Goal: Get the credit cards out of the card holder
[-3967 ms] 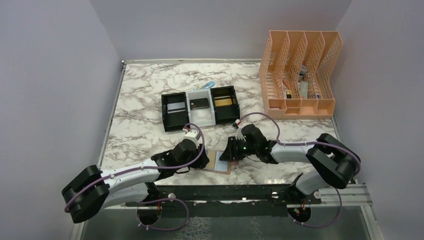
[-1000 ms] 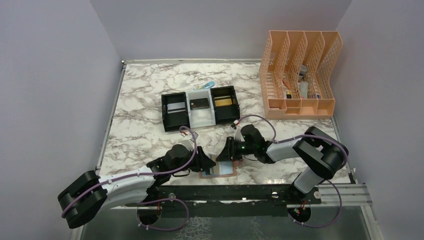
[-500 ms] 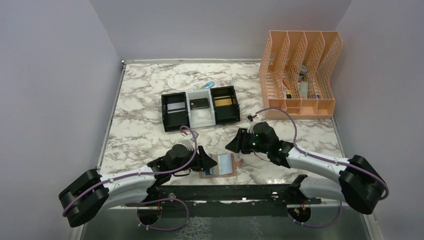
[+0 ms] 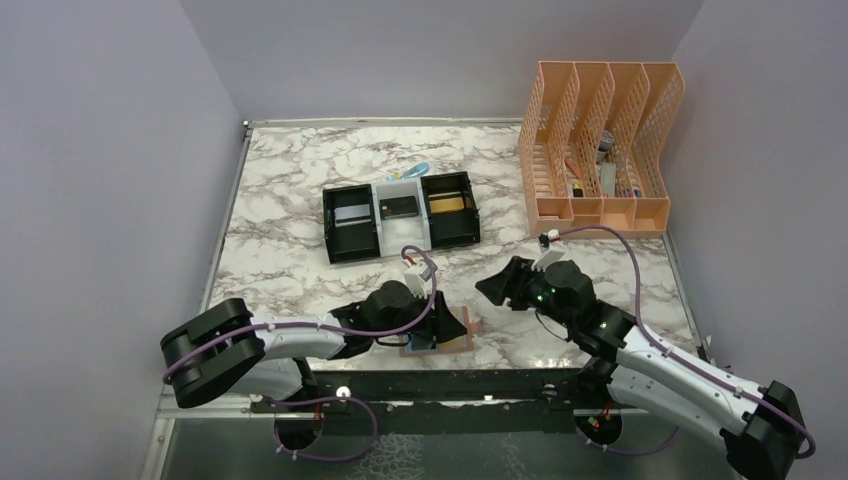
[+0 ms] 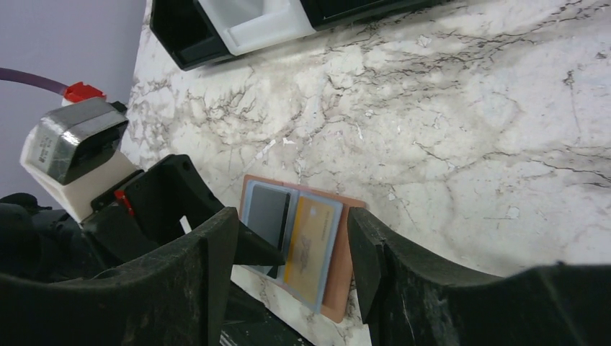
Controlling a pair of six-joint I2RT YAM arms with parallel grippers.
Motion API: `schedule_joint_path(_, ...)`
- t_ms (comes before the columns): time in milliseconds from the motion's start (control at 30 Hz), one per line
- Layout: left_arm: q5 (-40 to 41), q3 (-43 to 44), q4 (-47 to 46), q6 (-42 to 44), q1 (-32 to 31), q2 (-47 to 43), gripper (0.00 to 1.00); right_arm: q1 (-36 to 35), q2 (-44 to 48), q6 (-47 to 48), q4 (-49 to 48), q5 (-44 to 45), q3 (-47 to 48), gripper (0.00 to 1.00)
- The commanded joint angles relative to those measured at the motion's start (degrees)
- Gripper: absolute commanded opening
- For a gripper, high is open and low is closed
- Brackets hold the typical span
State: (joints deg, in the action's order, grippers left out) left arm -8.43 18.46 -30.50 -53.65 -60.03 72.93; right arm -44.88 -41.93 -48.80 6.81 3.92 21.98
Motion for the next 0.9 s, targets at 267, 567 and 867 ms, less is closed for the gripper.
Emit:
schedule_joint_path(267,9.59,-6.11,4.26,0.55,-0.53,-11.1,0.57,0.15,2.68,6.64,-8.51,-10.48,-4.36,0.55)
schedule_joint_path(567,17.91,-4.12,19.13,1.34,-0.43,-20.73,0.58,0.18,-16.57,8.54,-13.07,-25.34,1.29,0.42)
schedule_joint_path(867,13.95,-4.38,12.8,1.69,-0.35,-19.85,0.63,0.15,-31.54,9.1,-11.94,-28.9,5.24,0.27)
